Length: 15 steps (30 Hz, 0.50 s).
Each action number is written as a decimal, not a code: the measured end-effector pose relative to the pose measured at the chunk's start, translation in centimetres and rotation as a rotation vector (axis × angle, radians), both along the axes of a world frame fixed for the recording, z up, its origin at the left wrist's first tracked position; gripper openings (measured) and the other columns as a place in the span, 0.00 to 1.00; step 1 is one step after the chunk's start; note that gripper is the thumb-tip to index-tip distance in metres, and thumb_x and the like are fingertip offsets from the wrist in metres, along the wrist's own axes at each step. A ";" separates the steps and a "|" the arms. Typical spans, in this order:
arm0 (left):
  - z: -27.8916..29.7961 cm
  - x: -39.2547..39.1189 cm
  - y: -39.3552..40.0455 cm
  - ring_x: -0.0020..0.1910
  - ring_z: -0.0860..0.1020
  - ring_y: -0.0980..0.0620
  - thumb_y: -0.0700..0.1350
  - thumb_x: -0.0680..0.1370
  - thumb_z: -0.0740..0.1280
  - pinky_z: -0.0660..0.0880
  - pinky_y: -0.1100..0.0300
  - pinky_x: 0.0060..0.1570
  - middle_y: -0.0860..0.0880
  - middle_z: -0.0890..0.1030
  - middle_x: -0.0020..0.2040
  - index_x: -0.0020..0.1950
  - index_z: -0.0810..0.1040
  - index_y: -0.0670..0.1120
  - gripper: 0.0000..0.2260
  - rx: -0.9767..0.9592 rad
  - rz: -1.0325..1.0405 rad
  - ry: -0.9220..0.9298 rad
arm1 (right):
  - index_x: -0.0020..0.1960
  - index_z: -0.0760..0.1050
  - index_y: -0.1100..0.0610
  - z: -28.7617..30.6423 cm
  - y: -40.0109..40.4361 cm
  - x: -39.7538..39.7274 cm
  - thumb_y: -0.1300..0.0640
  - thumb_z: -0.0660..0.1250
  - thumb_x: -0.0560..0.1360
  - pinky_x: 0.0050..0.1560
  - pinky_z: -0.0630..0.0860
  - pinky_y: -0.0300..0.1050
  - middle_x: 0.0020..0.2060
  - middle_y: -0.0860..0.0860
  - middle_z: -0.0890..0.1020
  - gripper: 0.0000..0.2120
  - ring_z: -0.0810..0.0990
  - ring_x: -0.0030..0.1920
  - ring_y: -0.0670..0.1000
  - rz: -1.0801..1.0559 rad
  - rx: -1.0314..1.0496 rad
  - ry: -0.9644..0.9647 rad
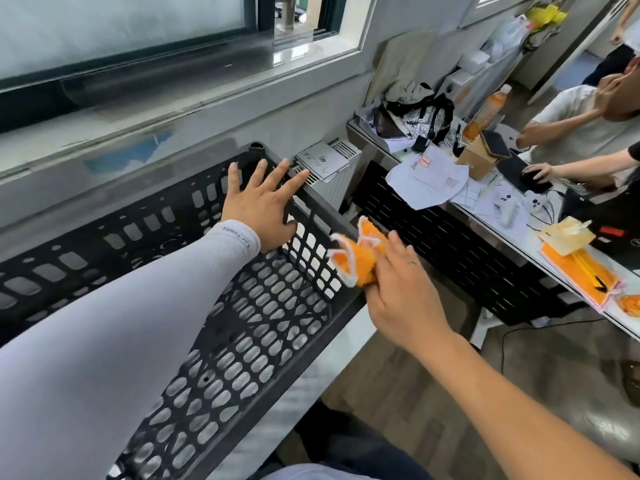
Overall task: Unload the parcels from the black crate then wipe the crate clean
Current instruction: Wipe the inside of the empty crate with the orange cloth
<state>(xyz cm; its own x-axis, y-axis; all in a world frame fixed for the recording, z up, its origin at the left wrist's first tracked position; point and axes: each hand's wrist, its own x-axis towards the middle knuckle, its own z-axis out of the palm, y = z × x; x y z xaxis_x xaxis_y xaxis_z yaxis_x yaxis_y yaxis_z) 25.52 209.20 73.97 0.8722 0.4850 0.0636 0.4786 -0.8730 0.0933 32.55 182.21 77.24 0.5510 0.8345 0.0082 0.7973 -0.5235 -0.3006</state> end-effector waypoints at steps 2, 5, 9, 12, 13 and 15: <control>0.0 0.0 0.0 0.84 0.45 0.43 0.63 0.78 0.64 0.38 0.30 0.77 0.53 0.45 0.85 0.82 0.38 0.66 0.41 -0.003 0.001 0.011 | 0.79 0.66 0.58 -0.4 -0.3 -1.2 0.49 0.47 0.79 0.82 0.49 0.57 0.80 0.51 0.65 0.31 0.52 0.82 0.58 0.077 -0.003 -0.004; -0.1 0.1 -0.1 0.84 0.45 0.43 0.64 0.78 0.64 0.38 0.30 0.77 0.53 0.44 0.85 0.82 0.38 0.66 0.42 0.002 0.008 0.009 | 0.76 0.71 0.58 -0.9 -1.2 -2.0 0.51 0.51 0.79 0.82 0.49 0.55 0.76 0.51 0.71 0.28 0.54 0.82 0.55 0.125 0.013 -0.026; -0.1 0.2 -0.3 0.84 0.45 0.43 0.63 0.78 0.64 0.38 0.30 0.77 0.53 0.44 0.85 0.81 0.37 0.67 0.42 -0.008 0.019 0.010 | 0.72 0.75 0.56 -0.4 -1.2 -3.1 0.51 0.57 0.79 0.82 0.47 0.53 0.71 0.48 0.76 0.24 0.64 0.78 0.53 0.194 -0.002 -0.066; -0.1 0.2 -0.3 0.84 0.45 0.43 0.63 0.78 0.65 0.38 0.30 0.77 0.53 0.43 0.85 0.81 0.37 0.67 0.43 -0.009 0.024 0.018 | 0.69 0.77 0.55 -0.2 -0.8 -5.0 0.46 0.59 0.80 0.82 0.51 0.57 0.68 0.47 0.78 0.22 0.69 0.74 0.51 0.212 0.002 -0.044; -0.1 0.1 -0.4 0.84 0.45 0.43 0.63 0.78 0.65 0.39 0.30 0.77 0.53 0.43 0.85 0.81 0.36 0.67 0.43 -0.010 0.026 0.019 | 0.69 0.77 0.54 -0.2 -0.7 -5.6 0.42 0.59 0.81 0.81 0.53 0.57 0.68 0.47 0.78 0.23 0.68 0.74 0.50 0.219 -0.002 -0.046; -0.1 0.2 -0.4 0.84 0.45 0.43 0.63 0.78 0.65 0.39 0.30 0.77 0.53 0.43 0.85 0.81 0.36 0.66 0.43 -0.016 0.028 0.022 | 0.71 0.75 0.53 -0.3 -0.9 -6.2 0.31 0.53 0.81 0.82 0.50 0.55 0.70 0.47 0.75 0.32 0.65 0.76 0.50 0.238 -0.046 -0.052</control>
